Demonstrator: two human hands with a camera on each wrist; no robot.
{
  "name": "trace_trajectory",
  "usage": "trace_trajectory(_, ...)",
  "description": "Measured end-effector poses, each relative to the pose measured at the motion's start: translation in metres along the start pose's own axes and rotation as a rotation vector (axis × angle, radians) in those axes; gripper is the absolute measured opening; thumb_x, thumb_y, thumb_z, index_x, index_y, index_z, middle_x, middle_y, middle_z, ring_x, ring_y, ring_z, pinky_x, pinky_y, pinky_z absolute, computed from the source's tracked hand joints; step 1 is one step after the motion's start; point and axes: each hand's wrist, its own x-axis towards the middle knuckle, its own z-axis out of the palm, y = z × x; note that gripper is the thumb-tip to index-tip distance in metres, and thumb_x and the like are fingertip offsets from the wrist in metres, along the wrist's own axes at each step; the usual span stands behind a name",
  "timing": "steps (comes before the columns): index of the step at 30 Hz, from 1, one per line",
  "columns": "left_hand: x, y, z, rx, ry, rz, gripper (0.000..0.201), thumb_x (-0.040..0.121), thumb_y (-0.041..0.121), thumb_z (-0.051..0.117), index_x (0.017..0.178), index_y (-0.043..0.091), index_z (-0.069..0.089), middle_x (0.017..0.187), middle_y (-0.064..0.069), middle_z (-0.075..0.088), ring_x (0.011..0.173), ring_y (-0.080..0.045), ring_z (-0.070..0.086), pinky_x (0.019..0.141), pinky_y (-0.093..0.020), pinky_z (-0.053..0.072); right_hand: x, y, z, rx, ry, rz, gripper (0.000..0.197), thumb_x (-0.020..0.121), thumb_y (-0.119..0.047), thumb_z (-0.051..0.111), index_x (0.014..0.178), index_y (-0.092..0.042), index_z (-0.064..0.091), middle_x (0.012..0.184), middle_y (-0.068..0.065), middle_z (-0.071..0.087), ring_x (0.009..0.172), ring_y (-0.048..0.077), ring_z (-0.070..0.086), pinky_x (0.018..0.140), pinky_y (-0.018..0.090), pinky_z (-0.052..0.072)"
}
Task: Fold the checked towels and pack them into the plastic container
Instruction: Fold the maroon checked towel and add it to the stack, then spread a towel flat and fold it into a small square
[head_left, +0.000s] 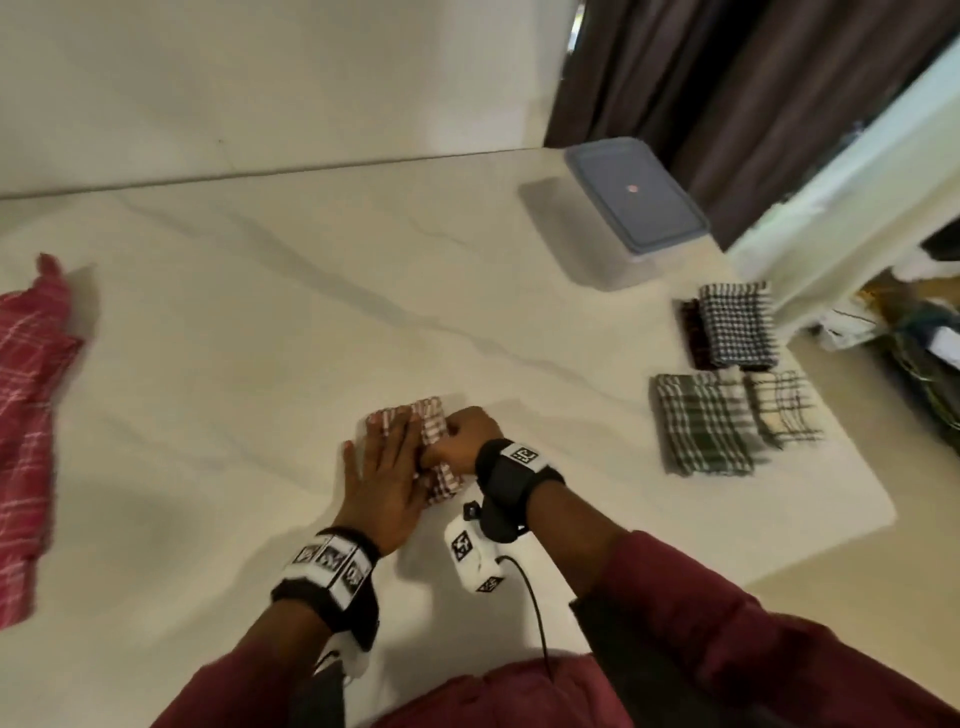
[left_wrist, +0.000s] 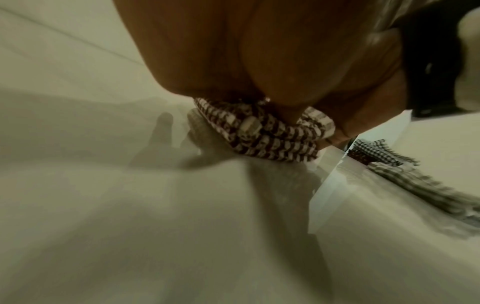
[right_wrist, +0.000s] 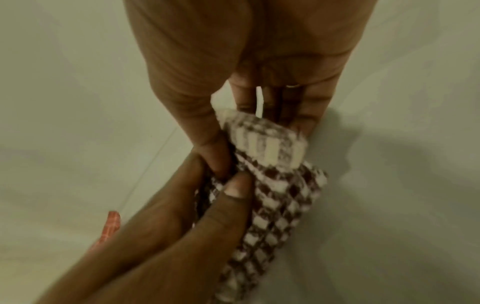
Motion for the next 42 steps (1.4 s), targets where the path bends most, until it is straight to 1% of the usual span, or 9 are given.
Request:
trace_trajectory(5, -0.021, 0.043, 0.008, -0.289, 0.211, 0.080, 0.084, 0.080, 0.063, 0.035, 0.151, 0.020, 0.016, 0.159, -0.003, 0.006, 0.145, -0.020, 0.004, 0.112, -0.041, 0.007, -0.035, 0.050, -0.039, 0.252, 0.120, -0.084, 0.037, 0.059, -0.023, 0.086, 0.077, -0.014, 0.055, 0.077, 0.002, 0.055, 0.069, 0.015, 0.050, 0.058, 0.027, 0.039)
trace_trajectory(10, -0.001, 0.097, 0.018, -0.243, 0.086, 0.227, 0.066, 0.087, 0.039, 0.059, 0.145, 0.024, 0.030, 0.156, -0.001, 0.018, 0.142, -0.024, 0.016, 0.112, -0.046, 0.024, -0.079, 0.116, -0.110, 0.615, 0.362, -0.037, 0.029, 0.073, -0.006, 0.080, 0.089, -0.007, 0.057, 0.093, 0.018, 0.070, 0.086, 0.029, 0.067, 0.073, 0.040, 0.056)
trace_trajectory(15, 0.028, 0.148, 0.033, -0.229, -0.023, 0.306, 0.052, 0.091, 0.034, 0.057, 0.139, 0.024, 0.041, 0.152, 0.003, 0.028, 0.139, -0.019, 0.025, 0.109, -0.043, 0.032, -0.100, 0.174, -0.188, 0.708, 0.622, -0.068, 0.042, 0.066, -0.026, 0.078, 0.098, -0.006, 0.060, 0.096, 0.016, 0.071, 0.085, 0.027, 0.068, 0.074, 0.041, 0.057)
trace_trajectory(19, 0.048, 0.191, 0.052, -0.154, -0.109, 0.311, 0.055, 0.090, 0.034, 0.058, 0.140, 0.023, 0.039, 0.153, 0.003, 0.026, 0.140, -0.018, 0.022, 0.110, -0.041, 0.030, -0.078, 0.214, -0.227, 0.252, 0.777, 0.110, 0.065, 0.076, -0.022, 0.077, 0.129, -0.004, 0.044, 0.135, 0.017, 0.046, 0.115, 0.028, 0.052, 0.090, 0.034, 0.045)
trace_trajectory(21, 0.054, 0.201, 0.058, -0.127, -0.142, 0.299, 0.056, 0.089, 0.035, 0.059, 0.140, 0.022, 0.039, 0.153, 0.001, 0.026, 0.141, -0.020, 0.021, 0.111, -0.042, 0.030, -0.069, 0.226, -0.222, -0.111, 0.843, 0.000, 0.069, 0.081, -0.026, 0.069, 0.138, -0.005, 0.038, 0.146, 0.019, 0.033, 0.128, 0.035, 0.039, 0.102, 0.045, 0.037)
trace_trajectory(26, 0.042, 0.192, 0.050, -0.179, -0.085, 0.150, 0.050, 0.087, 0.037, 0.060, 0.134, 0.023, 0.048, 0.149, 0.004, 0.032, 0.138, -0.019, 0.025, 0.111, -0.027, 0.023, -0.054, 0.244, -0.191, -0.392, 0.438, -0.254, 0.067, 0.089, -0.052, 0.030, 0.140, -0.011, 0.045, 0.149, 0.012, 0.039, 0.138, 0.030, 0.033, 0.111, 0.049, 0.031)
trace_trajectory(31, -0.001, 0.142, 0.028, -0.269, 0.029, -0.063, 0.047, 0.081, 0.051, 0.055, 0.123, 0.029, 0.054, 0.136, 0.008, 0.047, 0.129, -0.015, 0.038, 0.104, -0.019, 0.025, -0.053, 0.200, -0.165, -0.348, 0.439, -0.503, 0.056, 0.093, -0.040, 0.043, 0.141, -0.011, 0.042, 0.154, 0.012, 0.030, 0.143, 0.028, 0.023, 0.115, 0.041, 0.023)
trace_trajectory(35, -0.052, 0.106, 0.020, -0.440, 0.159, -0.234, 0.030, 0.072, 0.057, 0.053, 0.100, 0.045, 0.053, 0.121, 0.011, 0.054, 0.118, -0.012, 0.051, 0.100, -0.027, 0.038, -0.043, 0.147, -0.114, -0.367, 0.190, -0.644, 0.049, 0.093, -0.025, 0.052, 0.140, -0.012, 0.045, 0.158, 0.005, 0.019, 0.147, 0.022, 0.013, 0.113, 0.040, 0.031)
trace_trajectory(42, -0.137, 0.008, -0.012, -0.438, 0.349, -0.561, 0.035, 0.074, 0.045, 0.060, 0.105, 0.029, 0.065, 0.134, 0.005, 0.048, 0.118, -0.014, 0.053, 0.088, -0.020, 0.035, -0.041, 0.024, 0.016, -0.454, -0.119, -0.753, 0.054, 0.097, -0.029, 0.048, 0.147, -0.020, 0.031, 0.160, -0.004, 0.010, 0.146, 0.013, 0.012, 0.114, 0.026, 0.017)
